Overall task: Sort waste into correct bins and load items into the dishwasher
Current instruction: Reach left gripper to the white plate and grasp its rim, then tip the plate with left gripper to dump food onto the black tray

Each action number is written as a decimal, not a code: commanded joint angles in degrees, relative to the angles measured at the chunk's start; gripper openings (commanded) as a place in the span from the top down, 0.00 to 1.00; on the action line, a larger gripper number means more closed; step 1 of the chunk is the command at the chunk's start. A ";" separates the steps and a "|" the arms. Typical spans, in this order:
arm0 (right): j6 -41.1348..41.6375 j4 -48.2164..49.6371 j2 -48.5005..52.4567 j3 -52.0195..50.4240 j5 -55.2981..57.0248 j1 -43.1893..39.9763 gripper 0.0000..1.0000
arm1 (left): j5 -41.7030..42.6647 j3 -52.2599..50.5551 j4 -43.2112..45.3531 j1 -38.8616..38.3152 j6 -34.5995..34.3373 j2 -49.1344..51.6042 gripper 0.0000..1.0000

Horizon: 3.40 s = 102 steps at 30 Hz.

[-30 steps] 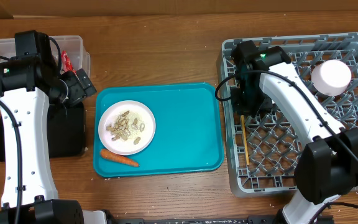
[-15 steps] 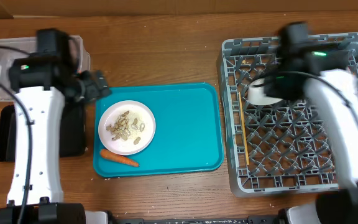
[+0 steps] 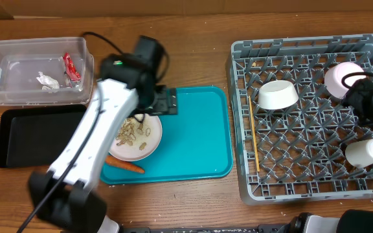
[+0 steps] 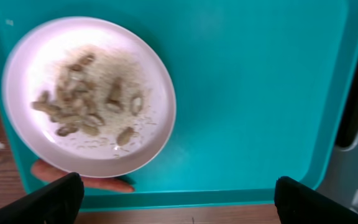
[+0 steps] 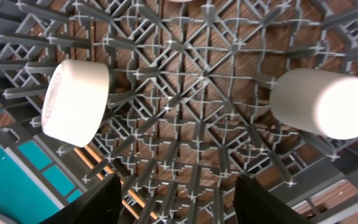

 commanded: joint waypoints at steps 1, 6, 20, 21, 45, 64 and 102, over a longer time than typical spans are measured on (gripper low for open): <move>-0.13 0.76 -0.26 -0.28 -1.70 0.79 0.40 | 0.70 -1.05 0.02 -3.43 -2.40 5.40 0.00; -0.13 0.87 -0.26 -0.28 -2.29 0.79 0.40 | 0.63 -1.05 0.00 -6.45 -3.89 11.89 0.00; -0.20 1.11 -0.26 -0.28 -2.05 0.79 0.40 | 0.17 -1.07 1.60 -7.15 -5.03 22.69 0.00; -0.20 1.14 -0.26 -0.28 -2.05 0.79 0.41 | 0.20 -1.11 2.08 -7.15 -4.44 22.97 0.00; -1.27 1.11 -0.26 -0.28 -2.03 0.79 0.44 | -1.31 -11.80 10.34 -6.45 -1.84 23.52 0.29; -1.27 0.74 -0.26 -0.28 -2.03 0.79 0.45 | -10.58 -11.61 9.20 -6.21 -1.84 23.52 0.96; -1.49 0.90 -0.26 -0.28 -1.07 0.79 0.46 | -8.63 11.41 -11.17 11.63 6.45 12.52 0.96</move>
